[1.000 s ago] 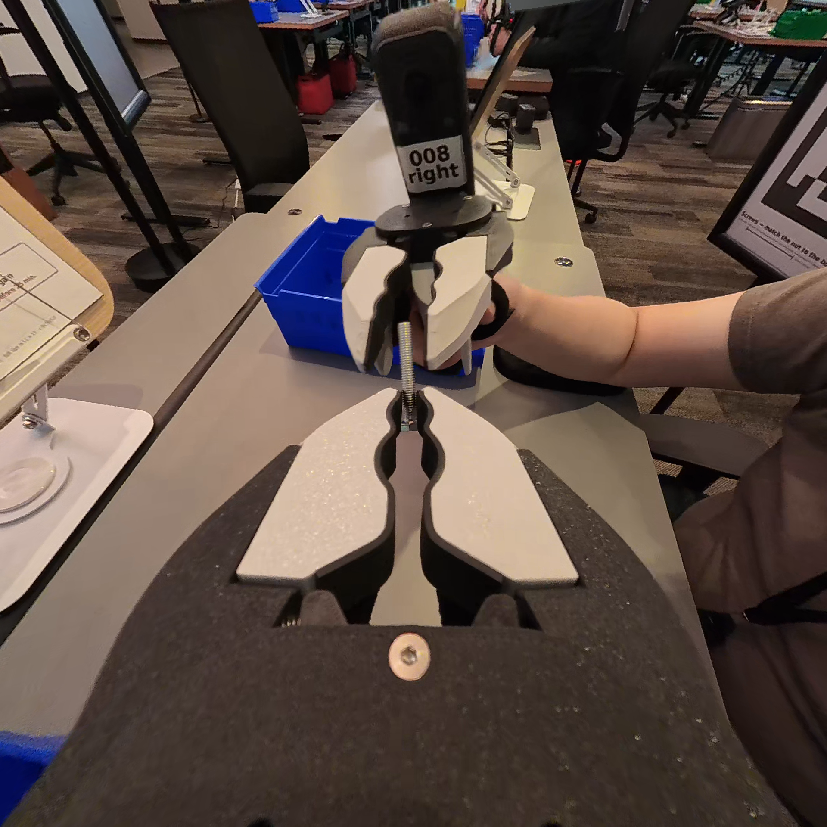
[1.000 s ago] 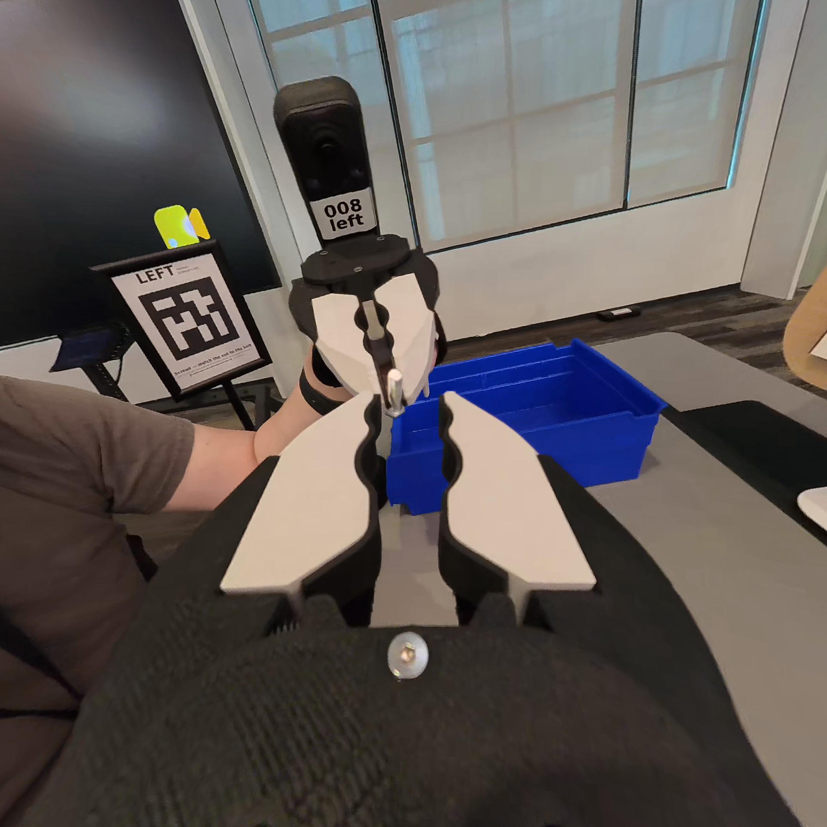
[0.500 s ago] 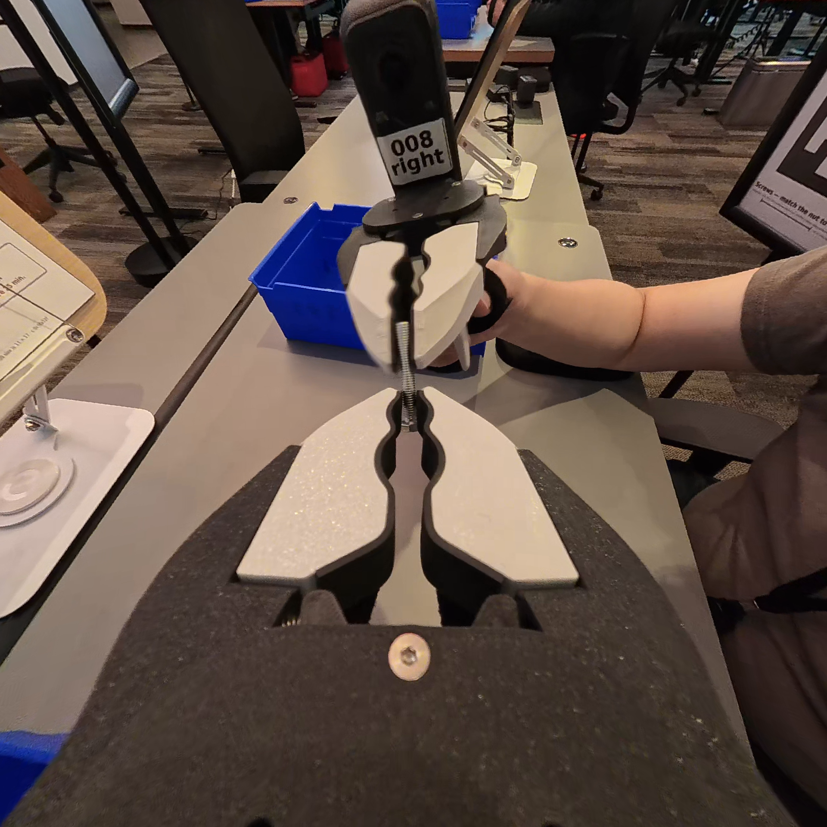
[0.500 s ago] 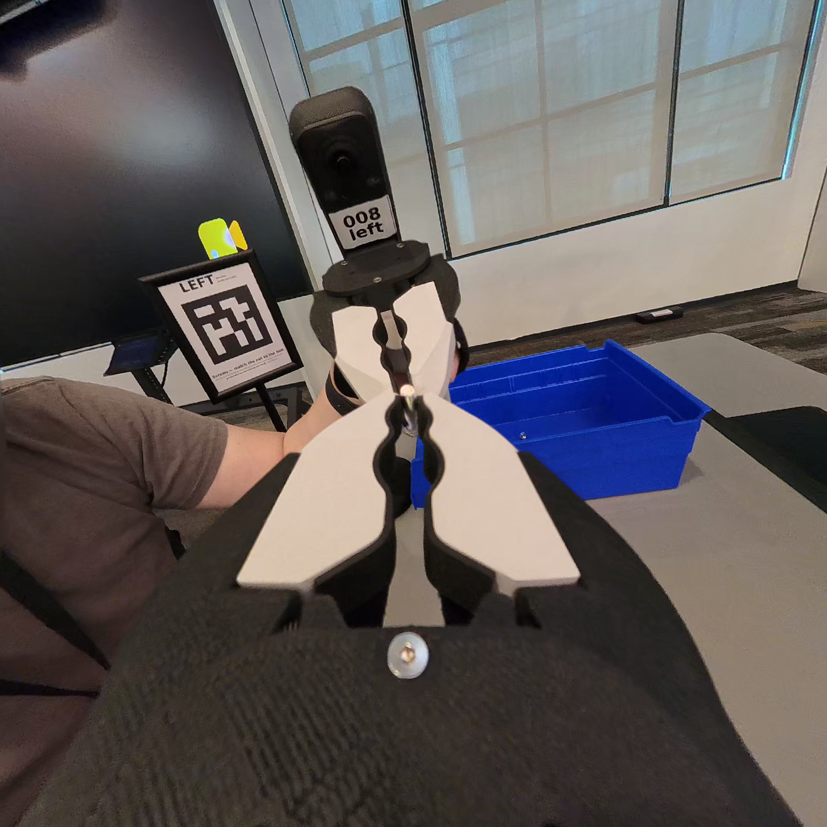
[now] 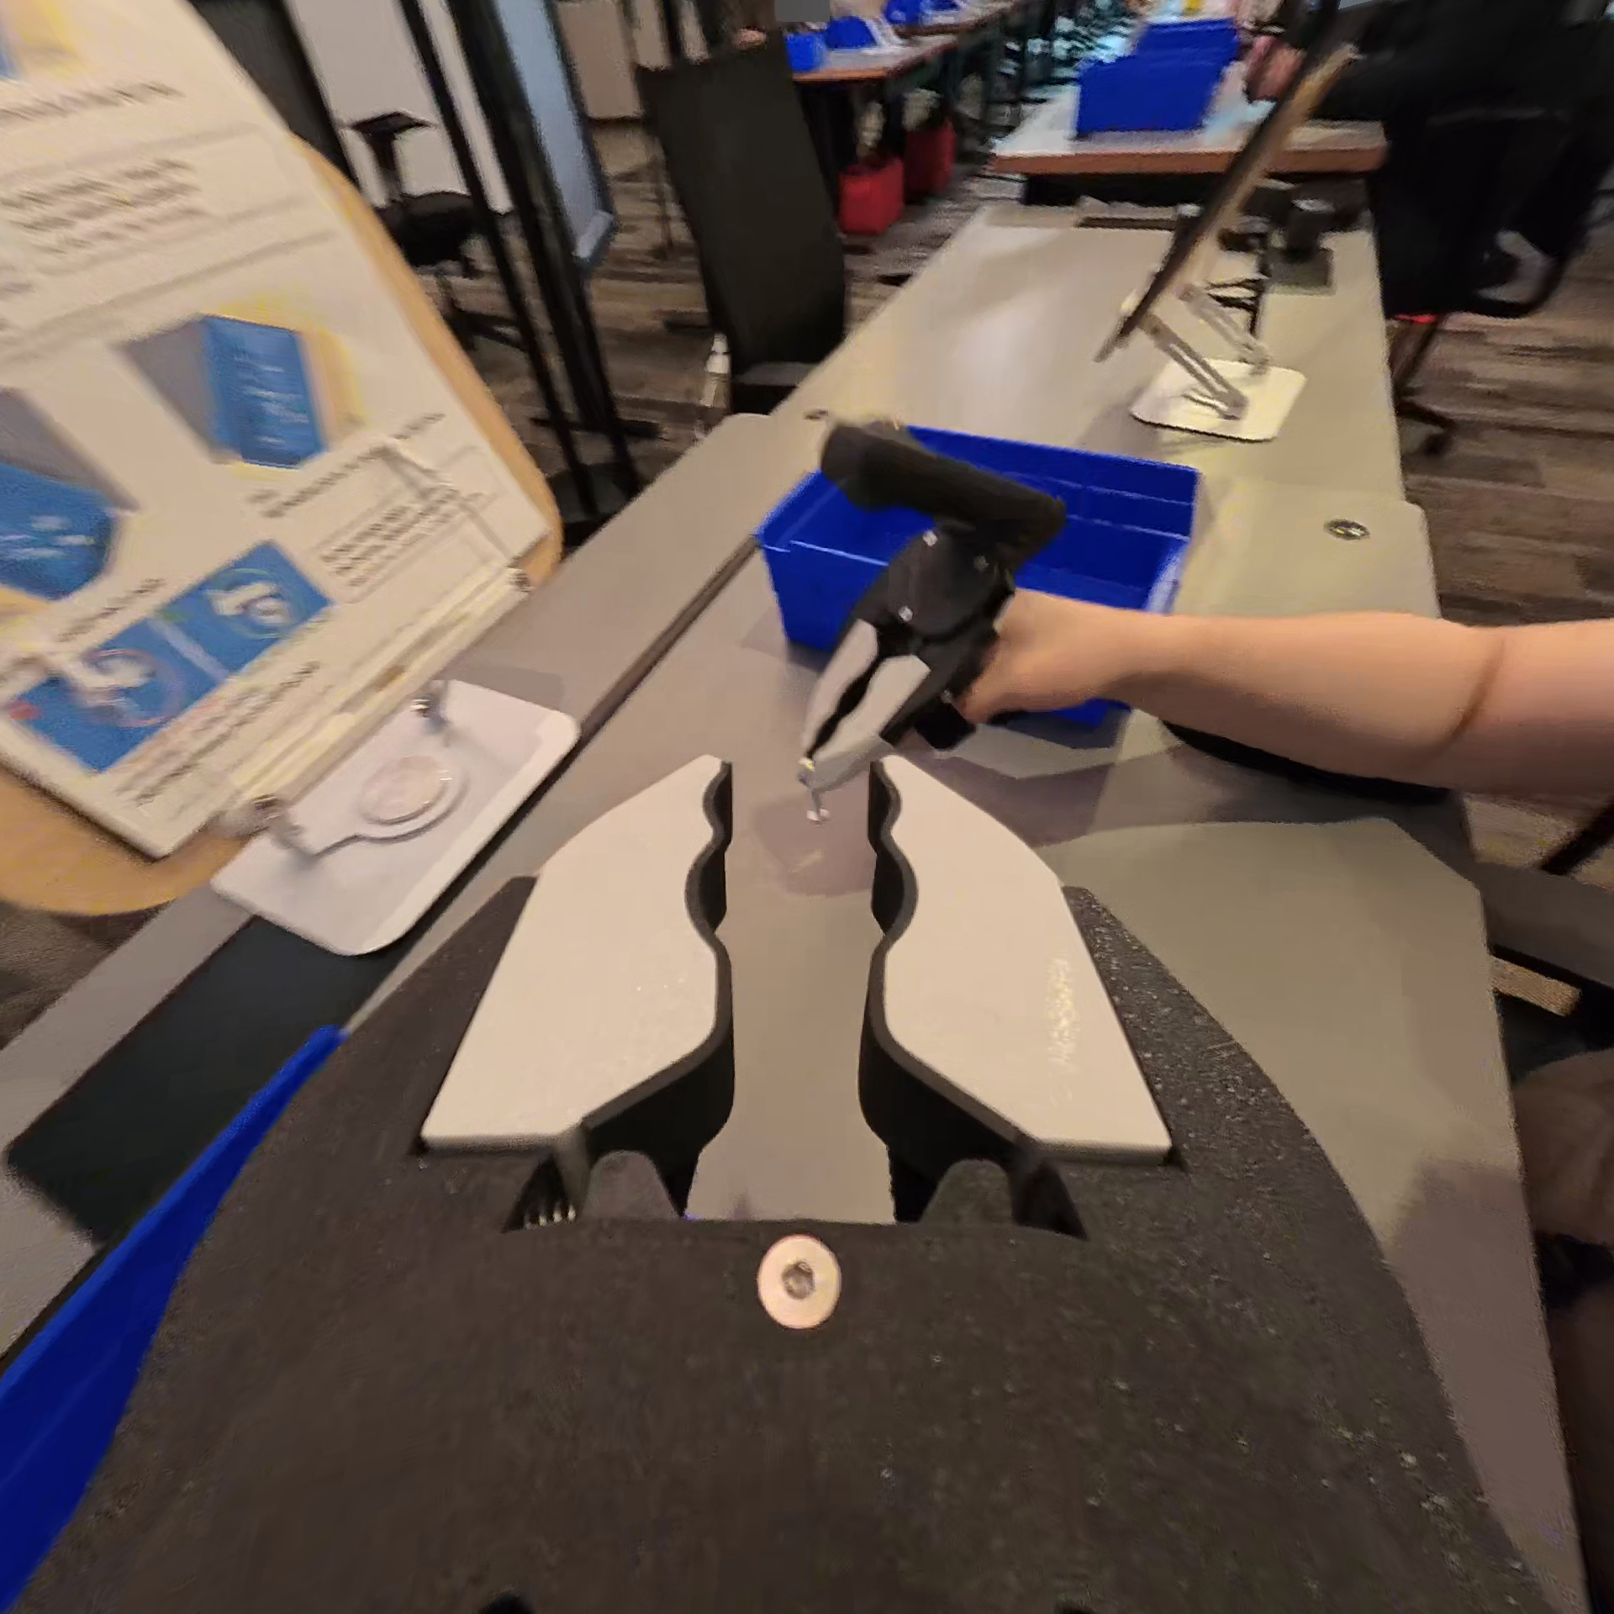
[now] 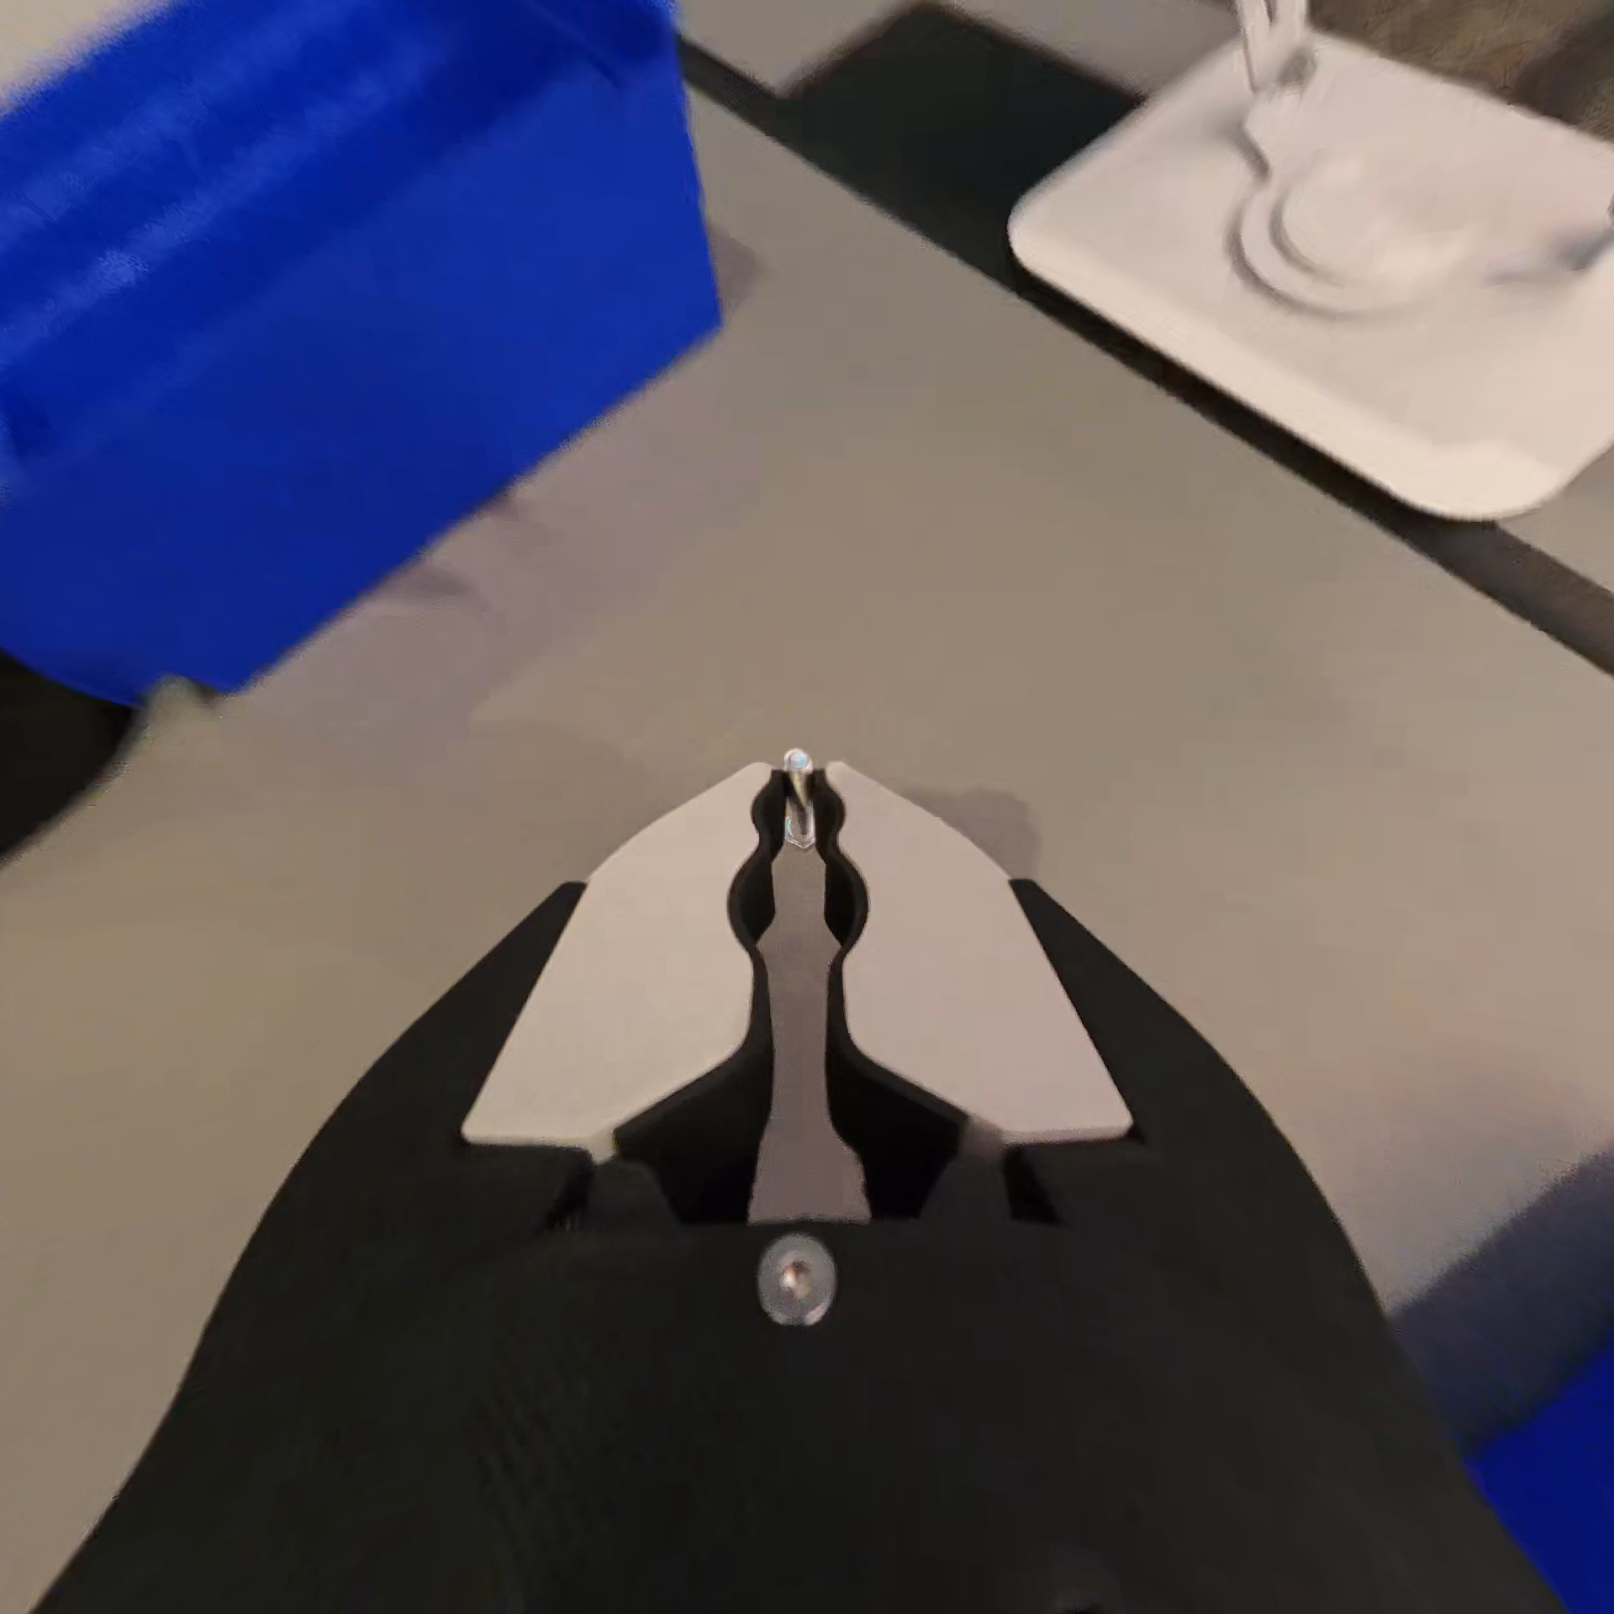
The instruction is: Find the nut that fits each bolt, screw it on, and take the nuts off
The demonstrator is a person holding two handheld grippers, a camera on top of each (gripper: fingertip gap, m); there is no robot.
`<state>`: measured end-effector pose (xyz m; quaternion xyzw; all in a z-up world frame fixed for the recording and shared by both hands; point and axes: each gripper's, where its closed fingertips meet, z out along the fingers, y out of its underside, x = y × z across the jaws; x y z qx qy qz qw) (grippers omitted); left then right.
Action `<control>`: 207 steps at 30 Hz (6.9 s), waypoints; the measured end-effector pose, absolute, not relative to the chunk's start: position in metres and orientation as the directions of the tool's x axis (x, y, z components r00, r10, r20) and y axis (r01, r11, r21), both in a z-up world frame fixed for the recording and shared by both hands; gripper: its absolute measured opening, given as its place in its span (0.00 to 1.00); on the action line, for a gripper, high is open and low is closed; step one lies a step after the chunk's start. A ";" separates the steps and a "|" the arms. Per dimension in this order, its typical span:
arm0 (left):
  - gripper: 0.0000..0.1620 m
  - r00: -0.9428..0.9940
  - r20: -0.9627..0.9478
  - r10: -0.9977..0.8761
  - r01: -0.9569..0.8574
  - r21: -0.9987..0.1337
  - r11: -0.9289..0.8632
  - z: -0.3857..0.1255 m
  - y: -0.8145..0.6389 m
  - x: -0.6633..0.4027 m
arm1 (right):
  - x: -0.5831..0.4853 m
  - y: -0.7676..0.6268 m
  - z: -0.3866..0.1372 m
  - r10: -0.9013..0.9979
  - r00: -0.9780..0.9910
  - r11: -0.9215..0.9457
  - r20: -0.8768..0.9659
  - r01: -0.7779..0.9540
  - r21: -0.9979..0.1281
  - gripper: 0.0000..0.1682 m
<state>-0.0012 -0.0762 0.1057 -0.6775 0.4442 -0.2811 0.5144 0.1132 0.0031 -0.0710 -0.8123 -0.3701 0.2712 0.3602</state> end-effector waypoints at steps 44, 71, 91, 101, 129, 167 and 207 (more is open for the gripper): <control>0.14 0.599 -0.047 -0.800 -0.209 -0.973 -0.100 0.145 -0.099 -0.091 | 0.120 0.018 -0.144 0.809 0.587 -0.437 -0.013 0.586 -0.683 0.09; 0.14 0.929 -0.039 -0.367 -0.368 -0.167 -0.915 -0.122 -0.013 -0.211 | 0.119 0.020 -0.136 0.815 0.580 -0.414 0.003 0.585 -0.697 0.14; 0.12 0.909 0.018 -0.417 -0.408 -0.176 -0.896 -0.149 -0.002 -0.214 | 0.118 0.019 -0.138 0.826 0.564 -0.400 0.019 0.609 -0.686 0.14; 0.06 0.908 -0.014 -0.418 -0.414 -0.162 -0.896 -0.147 -0.002 -0.219 | 0.119 0.020 -0.138 0.825 0.563 -0.389 0.043 0.622 -0.679 0.15; 0.06 0.464 0.063 -0.883 -0.771 -0.461 -0.438 -0.090 -0.084 0.092 | 0.217 -0.001 0.018 0.804 0.578 -0.264 0.142 0.560 -0.785 0.35; 0.15 0.467 -0.037 -0.884 -0.758 -0.532 -0.378 -0.063 -0.072 0.085 | 0.200 0.001 0.005 0.802 0.597 -0.359 0.019 0.507 -0.784 0.34; 0.17 0.547 -0.162 -0.821 -0.377 -0.924 -0.069 0.075 -0.055 0.056 | 0.130 -0.002 -0.050 0.863 0.506 -0.375 -0.010 0.626 -0.684 0.04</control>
